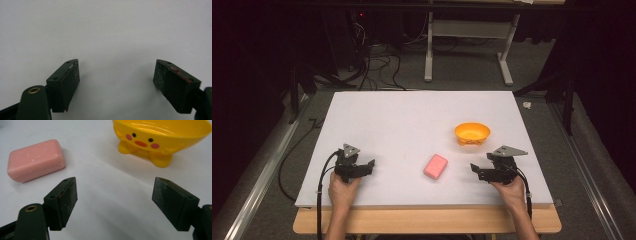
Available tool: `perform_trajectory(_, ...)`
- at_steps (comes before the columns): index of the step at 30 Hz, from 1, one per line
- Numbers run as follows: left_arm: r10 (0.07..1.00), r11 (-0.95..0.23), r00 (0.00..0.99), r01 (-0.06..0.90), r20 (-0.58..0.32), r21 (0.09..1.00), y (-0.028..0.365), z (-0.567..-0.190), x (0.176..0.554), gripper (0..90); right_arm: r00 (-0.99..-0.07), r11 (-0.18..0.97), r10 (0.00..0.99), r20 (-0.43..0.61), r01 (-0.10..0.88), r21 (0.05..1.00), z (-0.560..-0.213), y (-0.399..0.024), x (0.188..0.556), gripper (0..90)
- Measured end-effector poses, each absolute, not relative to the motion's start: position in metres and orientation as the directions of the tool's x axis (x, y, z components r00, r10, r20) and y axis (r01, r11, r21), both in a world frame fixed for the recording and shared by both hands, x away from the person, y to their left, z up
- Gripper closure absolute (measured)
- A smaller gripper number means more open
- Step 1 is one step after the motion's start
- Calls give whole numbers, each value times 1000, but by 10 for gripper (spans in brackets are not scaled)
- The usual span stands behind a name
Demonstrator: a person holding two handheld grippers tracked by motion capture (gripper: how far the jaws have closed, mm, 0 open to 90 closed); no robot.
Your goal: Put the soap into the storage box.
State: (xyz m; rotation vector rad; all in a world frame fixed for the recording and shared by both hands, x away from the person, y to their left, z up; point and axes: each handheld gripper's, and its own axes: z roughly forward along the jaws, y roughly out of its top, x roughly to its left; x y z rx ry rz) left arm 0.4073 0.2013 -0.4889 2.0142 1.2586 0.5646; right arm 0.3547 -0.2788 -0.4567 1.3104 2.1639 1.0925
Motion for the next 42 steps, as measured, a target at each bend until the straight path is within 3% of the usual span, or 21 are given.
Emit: perform_trajectory(42, 899, -290, 437, 603, -3, 743, 202, -489, 408, 218, -647, 341, 759, 73, 490, 802, -447, -214, 354, 152)
